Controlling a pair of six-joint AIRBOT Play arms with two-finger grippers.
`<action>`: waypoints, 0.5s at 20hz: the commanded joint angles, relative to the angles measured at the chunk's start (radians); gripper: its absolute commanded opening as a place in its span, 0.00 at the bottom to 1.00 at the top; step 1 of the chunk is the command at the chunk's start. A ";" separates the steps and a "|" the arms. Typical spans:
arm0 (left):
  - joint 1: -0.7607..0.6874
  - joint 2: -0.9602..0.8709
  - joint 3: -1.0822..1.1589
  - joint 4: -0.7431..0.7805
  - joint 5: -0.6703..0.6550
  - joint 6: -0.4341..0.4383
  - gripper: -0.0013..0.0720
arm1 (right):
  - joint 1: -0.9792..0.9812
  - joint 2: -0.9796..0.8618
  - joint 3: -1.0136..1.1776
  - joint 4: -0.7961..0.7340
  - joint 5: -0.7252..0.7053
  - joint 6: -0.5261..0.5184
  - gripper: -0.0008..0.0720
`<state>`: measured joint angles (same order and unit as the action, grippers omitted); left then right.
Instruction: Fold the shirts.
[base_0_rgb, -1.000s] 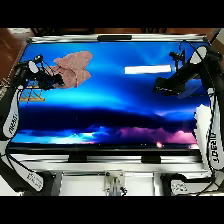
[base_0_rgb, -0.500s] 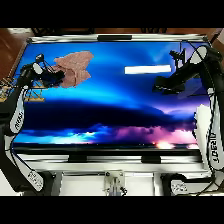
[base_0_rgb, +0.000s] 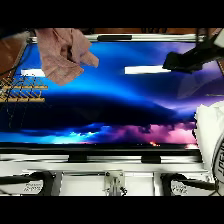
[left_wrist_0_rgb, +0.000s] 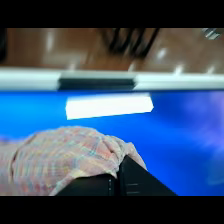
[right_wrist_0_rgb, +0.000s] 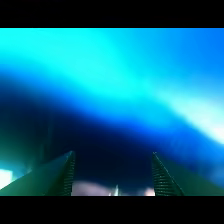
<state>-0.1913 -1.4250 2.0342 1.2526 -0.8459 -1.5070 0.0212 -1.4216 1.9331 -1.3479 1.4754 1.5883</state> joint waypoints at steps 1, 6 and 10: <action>-0.126 0.290 -0.080 -0.003 -0.136 0.018 0.05 | 0.000 0.162 0.114 -0.057 -0.007 0.001 0.81; -0.312 0.419 -0.304 0.014 -0.378 -0.087 0.05 | 0.000 0.398 0.109 -0.048 0.150 0.053 0.81; -0.512 0.408 -0.677 0.014 -0.171 -0.201 0.05 | 0.000 0.466 0.041 -0.046 0.375 0.066 0.75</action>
<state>-0.5739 -1.0332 1.5818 1.2678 -1.1225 -1.6176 0.0212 -1.0161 2.0079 -1.3933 1.6905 1.6386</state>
